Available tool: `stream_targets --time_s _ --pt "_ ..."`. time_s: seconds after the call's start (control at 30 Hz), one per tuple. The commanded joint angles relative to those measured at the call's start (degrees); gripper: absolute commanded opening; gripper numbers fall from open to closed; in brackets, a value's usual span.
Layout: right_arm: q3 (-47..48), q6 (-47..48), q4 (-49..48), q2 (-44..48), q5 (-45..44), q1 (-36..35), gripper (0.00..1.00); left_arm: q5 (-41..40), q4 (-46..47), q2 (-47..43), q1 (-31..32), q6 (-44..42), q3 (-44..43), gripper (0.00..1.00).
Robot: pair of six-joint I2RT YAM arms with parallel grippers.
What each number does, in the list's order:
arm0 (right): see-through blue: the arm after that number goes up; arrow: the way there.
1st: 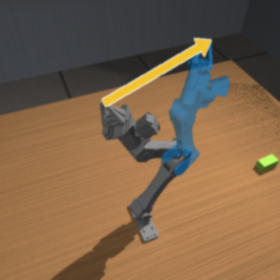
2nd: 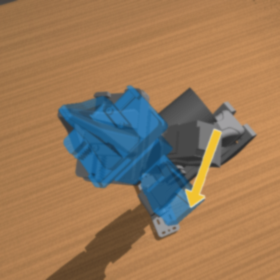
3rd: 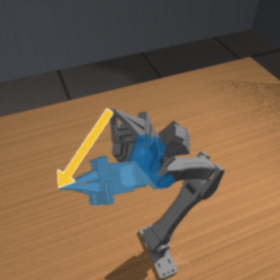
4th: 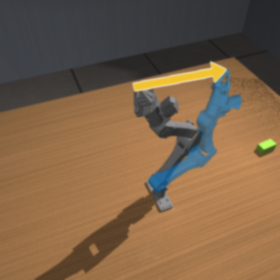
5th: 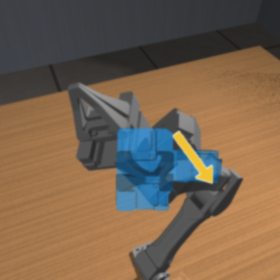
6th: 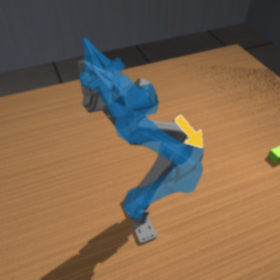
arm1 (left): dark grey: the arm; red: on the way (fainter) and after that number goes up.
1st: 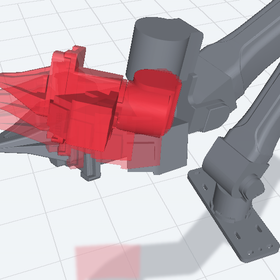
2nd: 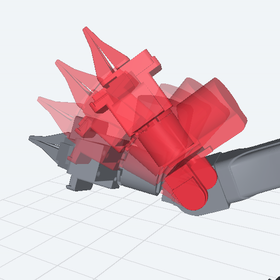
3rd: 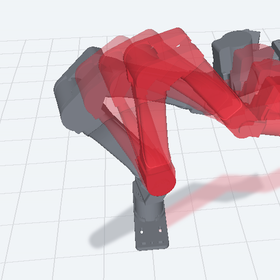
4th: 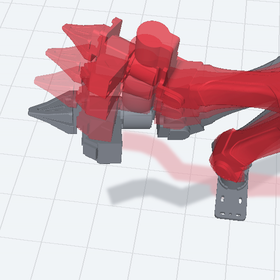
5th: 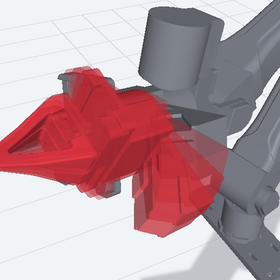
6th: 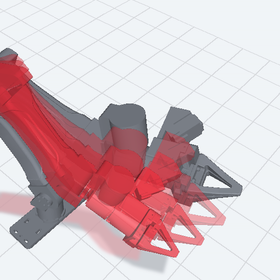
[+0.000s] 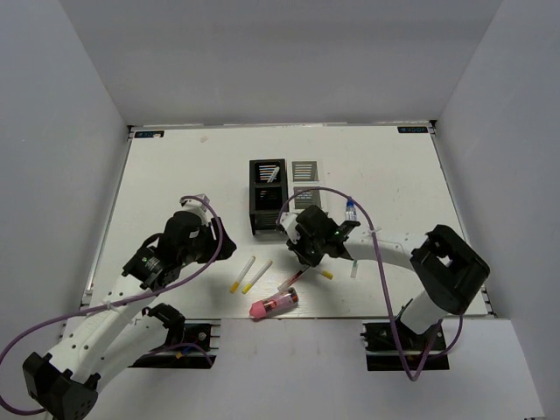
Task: Sort the stationery into containers
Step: Pick up the pen from the center of the board, then place the pen in the storage box.
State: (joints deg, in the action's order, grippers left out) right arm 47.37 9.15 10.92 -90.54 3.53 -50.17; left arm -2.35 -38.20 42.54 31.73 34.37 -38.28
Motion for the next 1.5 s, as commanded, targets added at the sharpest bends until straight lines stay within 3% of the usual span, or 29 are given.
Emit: stream_targets --time_s 0.0,0.2,0.43,0.63,0.83,0.93,1.03,1.17,1.27,1.47 --pt "0.2 3.6 2.7 5.0 6.4 -0.6 0.00 1.1 0.2 -0.2 0.2 0.3 0.1 0.69" --pt "8.1 9.8 5.1 10.3 13.4 -0.3 0.00 2.3 0.8 2.7 0.2 -0.3 0.7 0.67" --pt "19.6 11.3 5.2 9.8 21.6 -0.4 0.00 4.0 2.1 4.7 0.2 0.3 2.4 0.67" --pt "33.9 11.3 1.0 6.9 22.1 0.2 0.00 2.7 5.4 4.7 0.2 0.3 4.7 0.66" --pt "41.7 9.5 -9.6 -0.8 22.0 3.1 0.00 2.2 10.5 5.4 0.2 -0.9 7.4 0.66" --pt "37.5 8.1 -18.7 -2.2 25.1 5.5 0.00 1.7 12.1 7.1 0.2 -2.0 8.0 0.66" --pt "32.3 6.9 -34.1 -3.6 27.7 7.9 0.00 1.1 13.8 7.7 0.2 -2.0 9.1 0.64" --pt "39.0 2.3 -35.3 -10.0 32.5 11.5 0.00 1.6 15.2 8.3 0.2 -2.0 9.6 0.63" --pt "38.1 0.8 -43.3 -13.3 36.2 13.5 0.00 1.6 15.2 8.3 0.2 -2.0 10.2 0.63" --pt "41.1 -5.8 -46.9 -19.8 39.6 16.3 0.00 2.3 16.3 8.3 0.2 -2.6 10.7 0.62"
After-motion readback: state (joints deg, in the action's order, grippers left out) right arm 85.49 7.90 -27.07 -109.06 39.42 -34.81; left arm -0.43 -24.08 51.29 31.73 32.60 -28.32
